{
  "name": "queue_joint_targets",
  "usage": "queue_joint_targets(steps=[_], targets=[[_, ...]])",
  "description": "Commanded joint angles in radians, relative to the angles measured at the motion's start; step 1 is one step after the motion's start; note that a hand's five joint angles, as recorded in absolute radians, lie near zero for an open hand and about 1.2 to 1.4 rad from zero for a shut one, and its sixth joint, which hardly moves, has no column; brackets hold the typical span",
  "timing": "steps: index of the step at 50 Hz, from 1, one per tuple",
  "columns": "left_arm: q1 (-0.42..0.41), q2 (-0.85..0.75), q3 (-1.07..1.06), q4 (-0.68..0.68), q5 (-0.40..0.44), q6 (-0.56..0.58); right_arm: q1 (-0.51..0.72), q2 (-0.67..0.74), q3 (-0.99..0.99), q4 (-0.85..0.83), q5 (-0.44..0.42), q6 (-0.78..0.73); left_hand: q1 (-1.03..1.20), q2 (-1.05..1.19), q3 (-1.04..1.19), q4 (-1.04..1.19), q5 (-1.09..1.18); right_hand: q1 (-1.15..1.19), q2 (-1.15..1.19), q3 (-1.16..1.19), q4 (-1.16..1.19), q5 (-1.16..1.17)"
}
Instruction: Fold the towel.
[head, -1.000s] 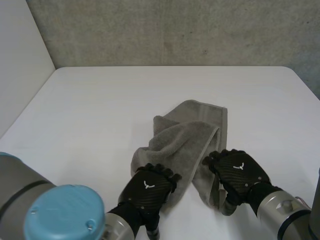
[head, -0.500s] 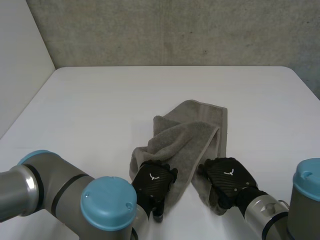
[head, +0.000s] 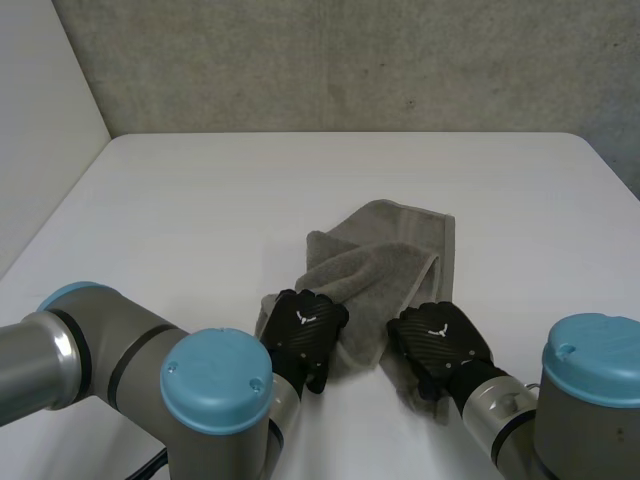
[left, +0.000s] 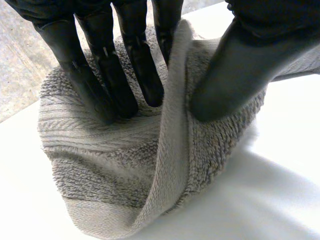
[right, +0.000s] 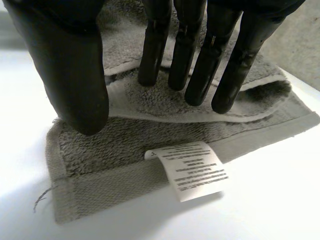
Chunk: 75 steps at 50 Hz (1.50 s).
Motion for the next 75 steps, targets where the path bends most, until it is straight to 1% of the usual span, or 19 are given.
queue_joint_targets(steps=[1, 11, 16, 30, 34, 36, 37, 39, 40, 41, 42, 43, 50, 61, 69, 71, 72, 74, 75], targets=[[0.039, 0.001, 0.004, 0.015, 0.0, 0.02, 0.018, 0.035, -0.007, 0.013, 0.013, 0.003, 0.107, 0.116, 0.11, 0.112, -0.052, -0.211, -0.221, -0.213, -0.217, -0.209], [0.18, 0.05, 0.012, 0.02, 0.0, 0.026, 0.015, -0.049, 0.015, 0.046, 0.007, 0.008, 0.107, 0.117, 0.111, 0.113, -0.052, -0.282, -0.292, -0.284, -0.288, -0.28], [0.22, 0.059, 0.01, 0.018, 0.0, 0.026, 0.014, -0.057, 0.018, 0.046, 0.002, 0.006, 0.107, 0.117, 0.111, 0.113, -0.052, -0.258, -0.269, -0.261, -0.265, -0.257], [0.235, 0.067, 0.007, 0.018, 0.002, 0.025, 0.026, 0.051, 0.007, 0.017, 0.002, 0.006, 0.107, 0.117, 0.111, 0.113, -0.052, -0.167, -0.178, -0.17, -0.174, -0.166], [0.234, 0.066, 0.004, 0.018, 0.003, 0.025, 0.026, 0.054, 0.006, 0.008, 0.005, 0.005, 0.107, 0.117, 0.111, 0.113, -0.052, -0.091, -0.101, -0.094, -0.097, -0.09], [0.233, 0.066, 0.004, 0.018, 0.003, 0.025, 0.021, 0.054, -0.002, -0.006, 0.008, 0.005, 0.107, 0.117, 0.111, 0.113, -0.052, 0.075, 0.065, 0.073, 0.069, 0.077], [0.233, 0.064, 0.004, 0.018, 0.003, 0.025, 0.021, 0.054, -0.002, -0.006, 0.008, 0.005, 0.107, 0.117, 0.111, 0.113, -0.052, 0.076, 0.066, 0.074, 0.07, 0.078], [0.232, 0.064, 0.004, 0.018, 0.003, 0.025, 0.017, 0.046, -0.01, -0.02, 0.011, 0.0, 0.107, 0.117, 0.111, 0.113, -0.052, 0.389, 0.378, 0.386, 0.382, 0.39], [0.232, 0.064, 0.004, 0.02, 0.003, 0.025, 0.017, 0.046, -0.01, -0.02, 0.011, 0.0, 0.107, 0.117, 0.111, 0.113, -0.052, 0.391, 0.38, 0.388, 0.384, 0.392], [0.232, 0.064, 0.004, 0.02, 0.003, 0.025, 0.014, 0.043, -0.014, -0.026, 0.013, 0.0, 0.107, 0.117, 0.111, 0.113, -0.052, 0.591, 0.581, 0.589, 0.585, 0.592], [0.232, 0.064, 0.004, 0.02, 0.003, 0.025, 0.014, 0.043, -0.014, -0.026, 0.013, 0.0, 0.107, 0.117, 0.111, 0.113, -0.052, 0.593, 0.583, 0.591, 0.587, 0.594], [0.233, 0.066, 0.004, 0.02, 0.003, 0.025, 0.012, 0.04, -0.022, -0.03, 0.019, -0.001, 0.107, 0.117, 0.111, 0.113, -0.052, 0.711, 0.701, 0.709, 0.705, 0.712], [0.238, 0.084, 0.01, 0.018, 0.002, 0.023, 0.006, -0.017, -0.088, -0.032, 0.085, -0.009, 0.107, 0.117, 0.111, 0.113, -0.052, 0.712, 0.702, 0.71, 0.706, 0.714], [0.306, 0.165, 0.031, 0.018, 0.013, 0.02, -0.003, -0.09, -0.163, 0.002, 0.051, -0.052, 0.107, 0.117, 0.111, 0.113, -0.052, 0.712, 0.702, 0.71, 0.706, 0.714], [0.347, 0.132, 0.168, 0.009, 0.016, 0.026, -0.089, -0.017, -0.344, 0.141, -0.007, -0.19, 0.107, 0.117, 0.111, 0.113, -0.052, 0.712, 0.702, 0.71, 0.706, 0.714], [0.361, 0.105, 0.237, 0.003, 0.017, 0.033, -0.1, 0.061, -0.533, 0.221, 0.011, -0.303, 0.107, 0.117, 0.111, 0.113, -0.052, 0.712, 0.702, 0.71, 0.706, 0.714], [0.371, 0.08, 0.316, -0.005, 0.022, 0.048, -0.1, 0.061, -0.534, 0.221, 0.011, -0.304, 0.107, 0.117, 0.111, 0.113, -0.052, 0.712, 0.702, 0.71, 0.706, 0.714], [0.387, 0.064, 0.402, -0.014, 0.028, 0.069, -0.117, 0.126, -0.76, 0.266, 0.031, -0.408, 0.107, 0.117, 0.111, 0.113, -0.052, 0.712, 0.702, 0.71, 0.706, 0.714], [0.41, 0.059, 0.485, -0.017, 0.034, 0.089, -0.117, 0.126, -0.761, 0.266, 0.031, -0.408, 0.107, 0.117, 0.111, 0.113, -0.052, 0.712, 0.702, 0.71, 0.706, 0.714]])
